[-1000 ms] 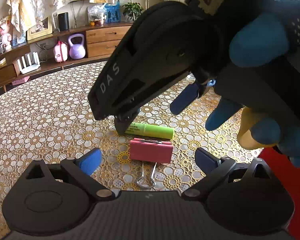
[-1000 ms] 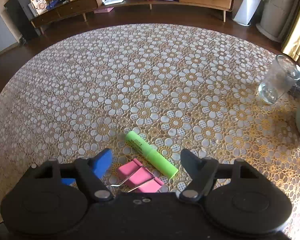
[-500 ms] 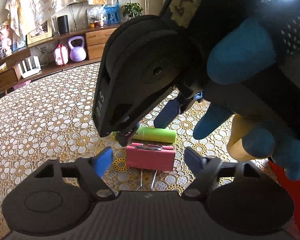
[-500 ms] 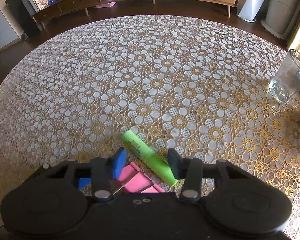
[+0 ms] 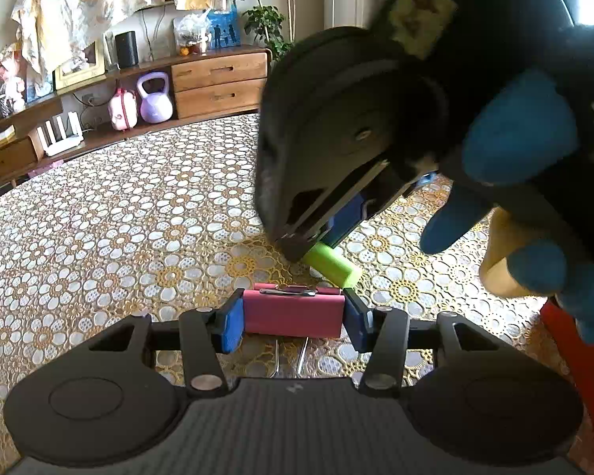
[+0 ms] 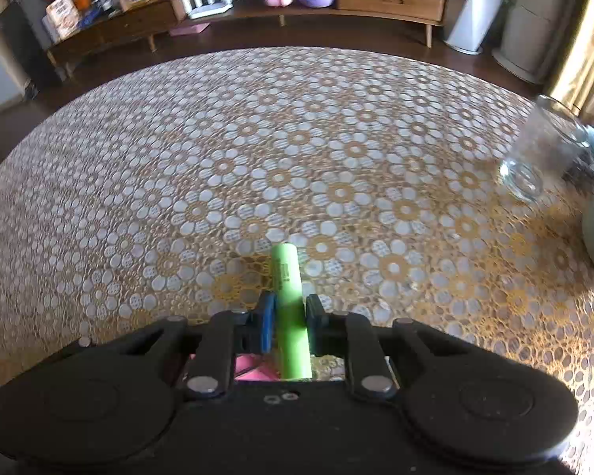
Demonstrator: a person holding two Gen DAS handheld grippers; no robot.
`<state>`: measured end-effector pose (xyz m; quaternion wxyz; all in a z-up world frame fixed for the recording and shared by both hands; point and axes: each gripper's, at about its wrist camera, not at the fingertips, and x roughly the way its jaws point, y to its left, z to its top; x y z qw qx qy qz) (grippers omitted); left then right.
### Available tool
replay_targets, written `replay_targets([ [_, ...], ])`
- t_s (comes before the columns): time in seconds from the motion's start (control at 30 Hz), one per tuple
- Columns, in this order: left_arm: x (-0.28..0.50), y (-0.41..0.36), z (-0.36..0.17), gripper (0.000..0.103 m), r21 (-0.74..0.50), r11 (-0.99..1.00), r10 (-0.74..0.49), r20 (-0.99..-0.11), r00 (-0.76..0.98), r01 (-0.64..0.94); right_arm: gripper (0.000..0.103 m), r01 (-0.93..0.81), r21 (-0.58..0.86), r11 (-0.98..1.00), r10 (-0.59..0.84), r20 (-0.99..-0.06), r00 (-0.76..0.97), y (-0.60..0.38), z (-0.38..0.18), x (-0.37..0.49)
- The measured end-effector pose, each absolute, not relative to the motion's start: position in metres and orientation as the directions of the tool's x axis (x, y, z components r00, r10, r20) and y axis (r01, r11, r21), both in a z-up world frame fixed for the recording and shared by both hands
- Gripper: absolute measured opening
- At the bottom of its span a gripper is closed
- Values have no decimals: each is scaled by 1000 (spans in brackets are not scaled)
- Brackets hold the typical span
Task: Organize rigid objects
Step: 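Grasp the pink binder clip with the left tool while the right tool grasps the green highlighter, then carry the pink clip and green highlighter over the red box with both tools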
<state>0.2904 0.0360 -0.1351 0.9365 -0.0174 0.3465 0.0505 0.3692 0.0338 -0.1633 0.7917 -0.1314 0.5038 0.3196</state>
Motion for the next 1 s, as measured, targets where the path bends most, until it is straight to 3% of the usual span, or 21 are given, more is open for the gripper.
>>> replay_targets([
  [0.23, 274, 34, -118, 50, -20, 995, 60, -644, 763, -95, 16, -599, 153, 786, 402, -863, 306, 17, -152, 359],
  [1.0, 198, -13, -13, 50, -46, 999, -42, -614, 788, 18, 16, -525, 216, 823, 478, -762, 436, -132, -26, 250],
])
